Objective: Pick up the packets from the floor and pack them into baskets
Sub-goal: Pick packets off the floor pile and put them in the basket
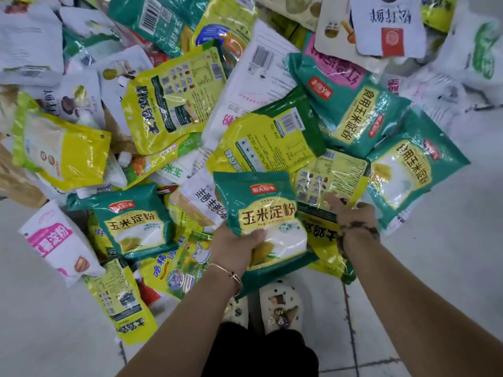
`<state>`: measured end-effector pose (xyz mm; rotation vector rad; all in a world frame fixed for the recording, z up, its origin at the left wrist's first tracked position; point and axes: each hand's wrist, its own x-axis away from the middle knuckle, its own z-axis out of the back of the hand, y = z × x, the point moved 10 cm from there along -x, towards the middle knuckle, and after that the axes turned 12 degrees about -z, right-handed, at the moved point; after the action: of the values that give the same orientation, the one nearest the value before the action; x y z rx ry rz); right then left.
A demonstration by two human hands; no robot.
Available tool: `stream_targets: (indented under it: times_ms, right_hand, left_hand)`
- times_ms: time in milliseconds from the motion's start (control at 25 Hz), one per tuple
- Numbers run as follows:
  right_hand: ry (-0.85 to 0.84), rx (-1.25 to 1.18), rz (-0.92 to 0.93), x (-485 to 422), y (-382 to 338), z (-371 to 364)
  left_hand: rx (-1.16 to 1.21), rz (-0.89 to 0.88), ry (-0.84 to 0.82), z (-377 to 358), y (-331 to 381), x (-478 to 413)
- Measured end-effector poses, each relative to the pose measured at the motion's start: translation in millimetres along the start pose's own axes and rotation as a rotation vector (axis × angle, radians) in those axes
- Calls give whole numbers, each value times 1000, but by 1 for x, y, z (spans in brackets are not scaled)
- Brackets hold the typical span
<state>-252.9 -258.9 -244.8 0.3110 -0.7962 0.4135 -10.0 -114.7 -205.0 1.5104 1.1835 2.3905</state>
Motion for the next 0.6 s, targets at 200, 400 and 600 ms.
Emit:
stream_targets:
  times_ms: [200,400,600]
  right_hand:
    - [-346,12,-35,2,-22,-52]
    - [-322,35,3,29,-18,-32]
    - [-228,-77,29,98,40,60]
  left_hand:
    - [-3,23,36,6,-14,4]
    - [-26,10,8,22,-2,30]
    - [-95,6,-28,60,49,81]
